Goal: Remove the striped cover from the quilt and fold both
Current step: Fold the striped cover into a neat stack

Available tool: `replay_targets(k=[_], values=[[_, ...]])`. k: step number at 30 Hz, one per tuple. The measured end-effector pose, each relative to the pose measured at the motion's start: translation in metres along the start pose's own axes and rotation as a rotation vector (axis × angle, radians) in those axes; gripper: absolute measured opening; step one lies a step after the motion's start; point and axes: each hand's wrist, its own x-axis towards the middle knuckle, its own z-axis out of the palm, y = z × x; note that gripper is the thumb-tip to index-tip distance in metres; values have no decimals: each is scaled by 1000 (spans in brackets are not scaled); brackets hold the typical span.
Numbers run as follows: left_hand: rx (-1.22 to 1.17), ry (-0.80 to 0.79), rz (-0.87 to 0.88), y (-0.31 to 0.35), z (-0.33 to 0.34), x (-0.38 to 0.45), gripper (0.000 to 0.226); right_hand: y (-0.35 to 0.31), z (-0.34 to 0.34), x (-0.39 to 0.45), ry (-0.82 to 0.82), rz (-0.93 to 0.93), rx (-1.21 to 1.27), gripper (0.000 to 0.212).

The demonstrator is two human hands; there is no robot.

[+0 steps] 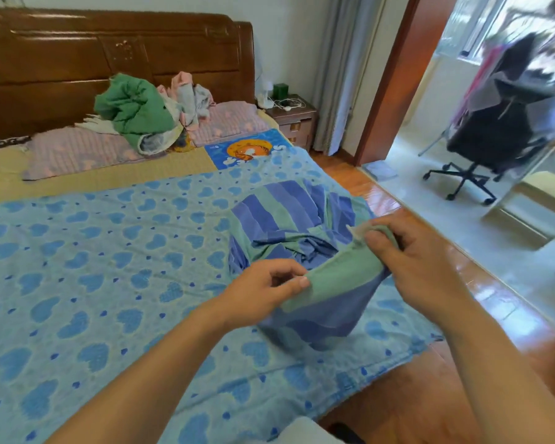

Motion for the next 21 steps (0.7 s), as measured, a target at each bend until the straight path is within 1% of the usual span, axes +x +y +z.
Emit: replay_targets(k=[3, 6, 8, 10, 12, 15, 17, 18, 21], values=[[68, -38, 39, 8, -8, 9, 15, -13, -6, 0, 15, -42, 14, 34], [116, 35, 60, 13, -15, 15, 20, -23, -12, 4, 26, -130, -20, 32], [139, 91, 96, 19, -17, 16, 19, -27, -14, 7, 36, -136, 3, 33], [163, 134, 174, 26, -18, 16, 20, -31, -12, 11, 64, -113, 56, 31], [209, 158, 260, 33, -19, 17, 25, -35, -9, 13, 86, -111, 101, 23], [242, 201, 336, 38, -19, 18, 35, -44, -3, 18, 104, -145, 102, 22], [290, 296, 376, 38, -16, 19, 35, -51, 0, 21, 113, -163, 99, 17], [305, 358, 392, 37, -14, 19, 31, -54, 1, 22, 121, -167, 106, 15], [239, 491, 358, 29, -12, 20, 17, -60, 4, 25, 127, -185, 113, 15]])
